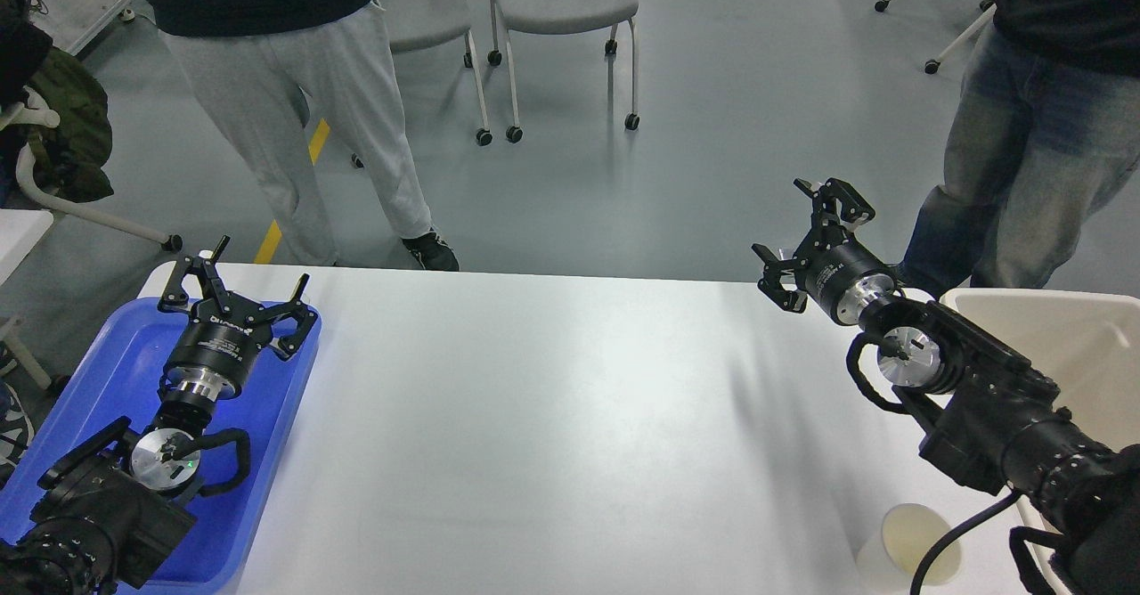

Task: Tidy desktop
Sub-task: 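Swing the right gripper outward toward the beige bin beside the table, then lower the right gripper down toward the white paper cup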

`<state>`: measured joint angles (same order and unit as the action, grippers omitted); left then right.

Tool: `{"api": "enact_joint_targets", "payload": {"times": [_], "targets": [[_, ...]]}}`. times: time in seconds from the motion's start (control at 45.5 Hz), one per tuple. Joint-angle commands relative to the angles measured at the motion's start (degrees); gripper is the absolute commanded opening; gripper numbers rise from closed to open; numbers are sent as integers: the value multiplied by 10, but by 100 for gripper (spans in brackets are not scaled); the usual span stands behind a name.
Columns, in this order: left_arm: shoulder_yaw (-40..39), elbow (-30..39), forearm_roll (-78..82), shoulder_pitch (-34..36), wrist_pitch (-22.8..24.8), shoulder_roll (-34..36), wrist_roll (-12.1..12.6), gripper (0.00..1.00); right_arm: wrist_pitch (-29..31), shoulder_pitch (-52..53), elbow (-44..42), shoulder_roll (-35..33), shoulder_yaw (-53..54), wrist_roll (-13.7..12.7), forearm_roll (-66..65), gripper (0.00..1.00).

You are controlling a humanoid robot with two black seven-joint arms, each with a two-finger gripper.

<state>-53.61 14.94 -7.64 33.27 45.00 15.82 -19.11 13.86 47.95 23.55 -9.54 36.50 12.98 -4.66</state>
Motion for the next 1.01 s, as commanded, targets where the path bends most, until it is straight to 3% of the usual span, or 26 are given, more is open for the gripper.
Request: {"api": "enact_joint_targets", "payload": {"times": [0.0, 0.198, 0.352, 0.681, 0.989], "targets": [[0, 0, 0, 0, 0, 0, 0, 100, 2, -5, 11, -5, -9, 1, -3, 100], [0, 0, 0, 0, 0, 0, -1, 100, 3, 8, 84, -94, -85, -11, -18, 100], [0, 0, 0, 0, 0, 0, 0, 100, 4, 45, 150, -177, -151, -45, -25, 100], [0, 0, 0, 0, 0, 0, 0, 100, 39, 86, 279, -344, -216, -45, -210, 100], [0, 0, 1, 0, 0, 0, 0, 100, 49, 76, 475, -503, -255, -40, -431, 100]]}}
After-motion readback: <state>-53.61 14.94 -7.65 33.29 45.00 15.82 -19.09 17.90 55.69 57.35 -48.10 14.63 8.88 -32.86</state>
